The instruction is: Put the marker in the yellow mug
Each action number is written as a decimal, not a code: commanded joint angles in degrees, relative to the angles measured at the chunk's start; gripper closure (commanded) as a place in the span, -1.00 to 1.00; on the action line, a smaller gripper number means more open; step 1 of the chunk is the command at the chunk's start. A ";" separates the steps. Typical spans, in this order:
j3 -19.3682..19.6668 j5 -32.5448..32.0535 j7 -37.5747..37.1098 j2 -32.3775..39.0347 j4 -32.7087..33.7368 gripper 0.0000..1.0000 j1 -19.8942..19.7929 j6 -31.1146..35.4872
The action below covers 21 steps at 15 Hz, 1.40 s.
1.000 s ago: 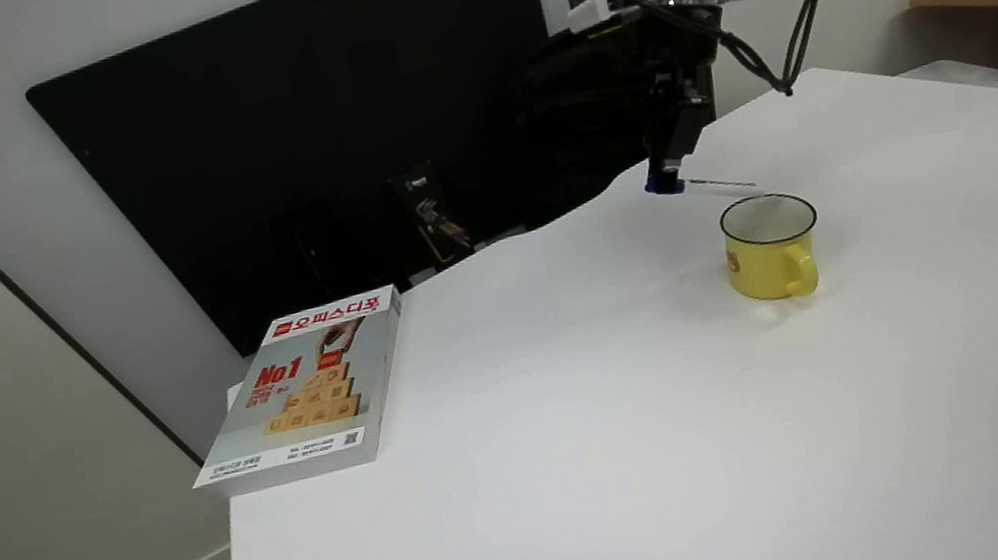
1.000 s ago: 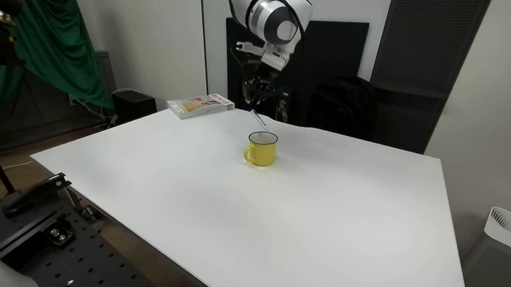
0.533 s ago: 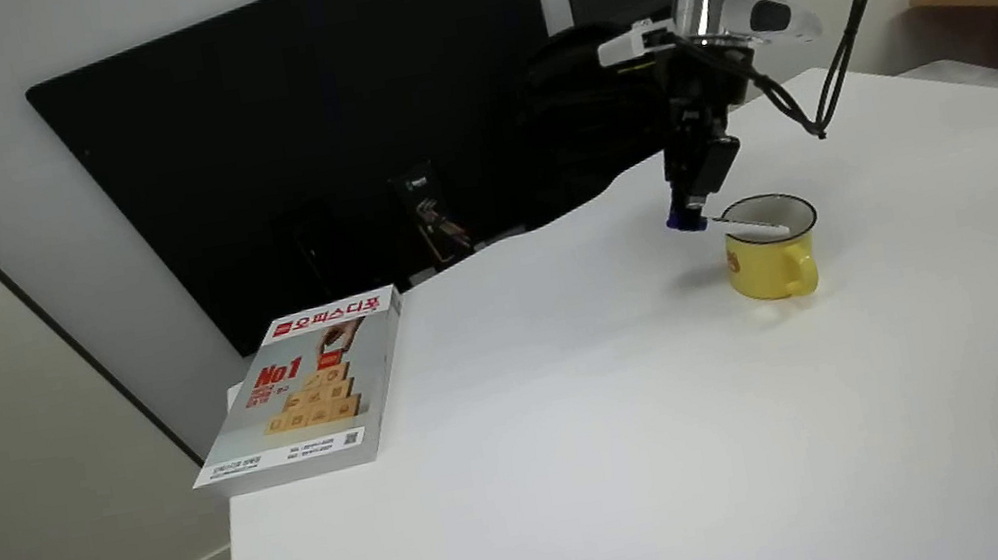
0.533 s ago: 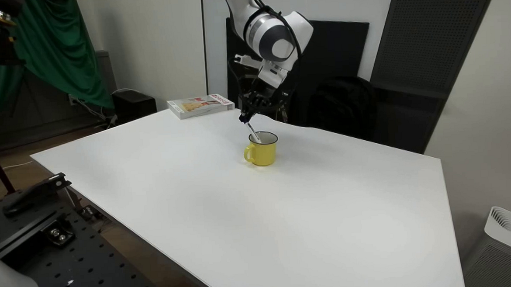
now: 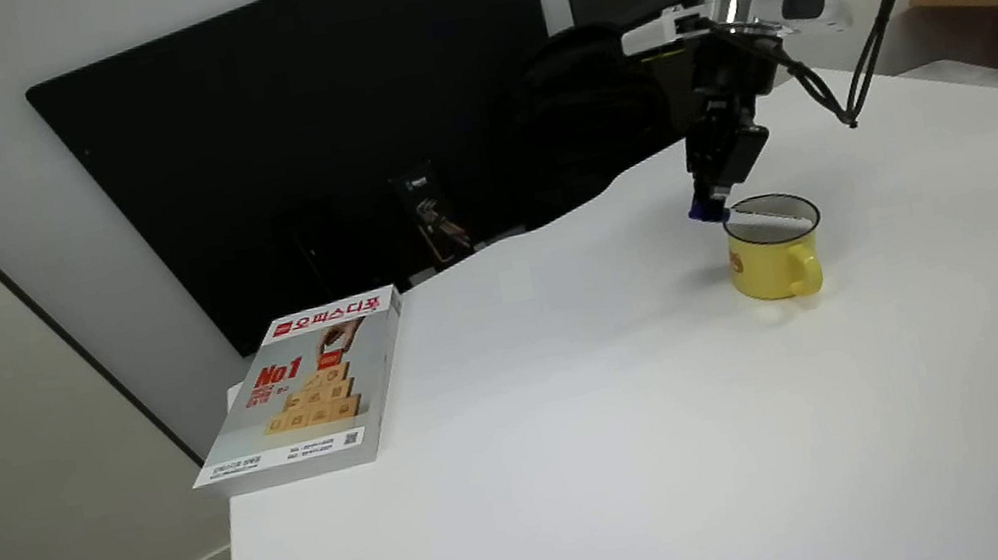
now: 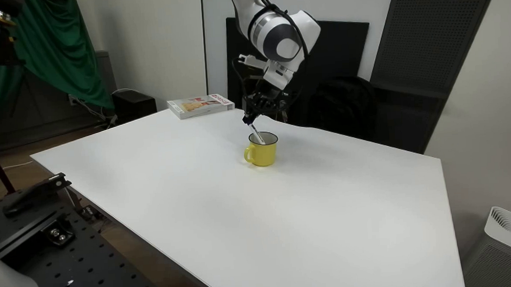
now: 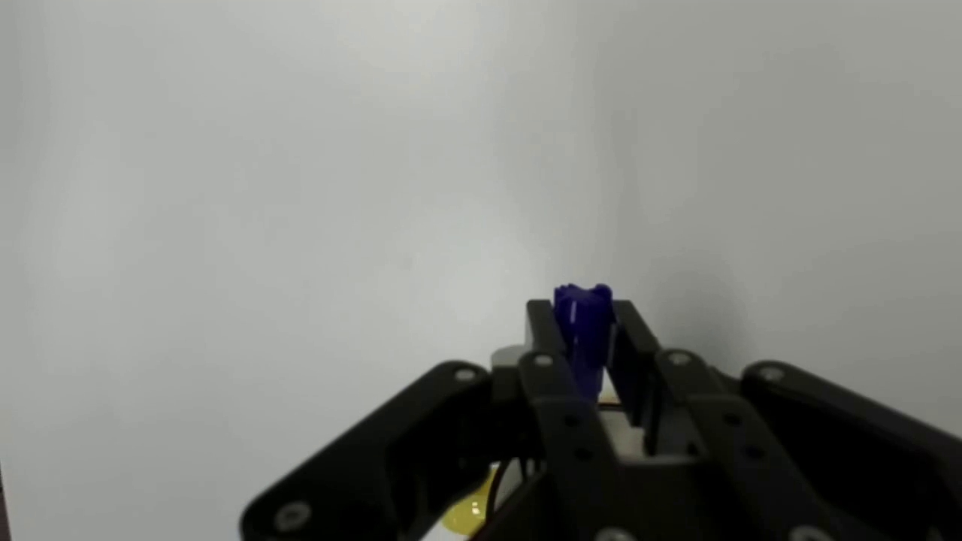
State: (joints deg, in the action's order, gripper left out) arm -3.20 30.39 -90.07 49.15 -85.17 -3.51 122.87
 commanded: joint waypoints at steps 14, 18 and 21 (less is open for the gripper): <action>1.01 0.81 3.95 -4.30 -5.49 -0.96 -0.76 -1.86; 2.01 -6.08 6.64 -7.20 -5.02 -1.00 3.95 -3.97; 2.59 -12.47 6.43 -10.93 -5.86 -1.00 8.52 -3.77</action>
State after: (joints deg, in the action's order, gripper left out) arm -2.01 22.46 -84.23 43.20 -88.63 0.92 119.84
